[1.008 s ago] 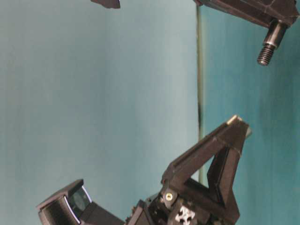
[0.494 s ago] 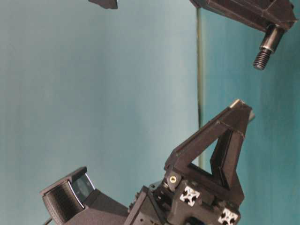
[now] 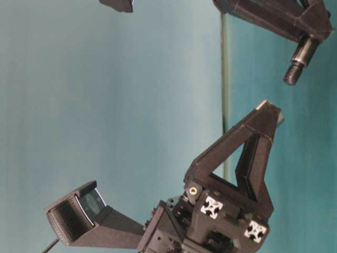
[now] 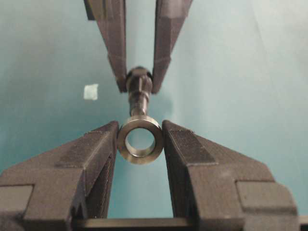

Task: Insert the washer onto the shaft with both hands.
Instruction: 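Move grippers together, aligning the washer hole with the shaft tip, then push the washer down the shaft onto the hex collar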

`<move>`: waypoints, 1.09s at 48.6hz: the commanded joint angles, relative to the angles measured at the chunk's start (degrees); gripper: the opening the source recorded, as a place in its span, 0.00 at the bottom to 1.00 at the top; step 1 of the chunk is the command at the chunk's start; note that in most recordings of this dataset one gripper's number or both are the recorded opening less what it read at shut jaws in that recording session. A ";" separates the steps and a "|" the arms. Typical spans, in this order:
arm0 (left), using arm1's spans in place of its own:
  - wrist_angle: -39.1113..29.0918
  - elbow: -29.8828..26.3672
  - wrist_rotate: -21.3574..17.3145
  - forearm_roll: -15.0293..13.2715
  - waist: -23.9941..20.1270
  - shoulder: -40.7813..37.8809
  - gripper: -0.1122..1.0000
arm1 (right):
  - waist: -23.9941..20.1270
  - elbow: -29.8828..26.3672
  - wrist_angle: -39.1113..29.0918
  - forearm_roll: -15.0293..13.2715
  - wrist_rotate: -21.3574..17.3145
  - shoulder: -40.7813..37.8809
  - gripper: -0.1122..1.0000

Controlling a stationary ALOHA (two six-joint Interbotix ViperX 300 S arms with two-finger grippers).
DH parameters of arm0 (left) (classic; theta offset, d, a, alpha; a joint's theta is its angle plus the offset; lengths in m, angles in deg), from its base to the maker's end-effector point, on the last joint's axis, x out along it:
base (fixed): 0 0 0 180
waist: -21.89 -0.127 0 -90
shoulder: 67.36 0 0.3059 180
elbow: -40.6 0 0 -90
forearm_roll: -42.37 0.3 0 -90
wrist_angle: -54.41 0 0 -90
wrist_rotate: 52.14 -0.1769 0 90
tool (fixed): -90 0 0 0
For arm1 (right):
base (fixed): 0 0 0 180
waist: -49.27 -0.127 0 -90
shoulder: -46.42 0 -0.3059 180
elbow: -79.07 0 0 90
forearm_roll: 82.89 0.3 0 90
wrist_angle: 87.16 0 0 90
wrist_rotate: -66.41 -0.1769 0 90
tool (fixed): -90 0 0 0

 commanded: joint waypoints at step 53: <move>0.53 -4.75 0.09 0.00 0.09 -3.52 0.43 | -0.18 -2.11 3.52 -0.18 -0.18 -0.44 0.10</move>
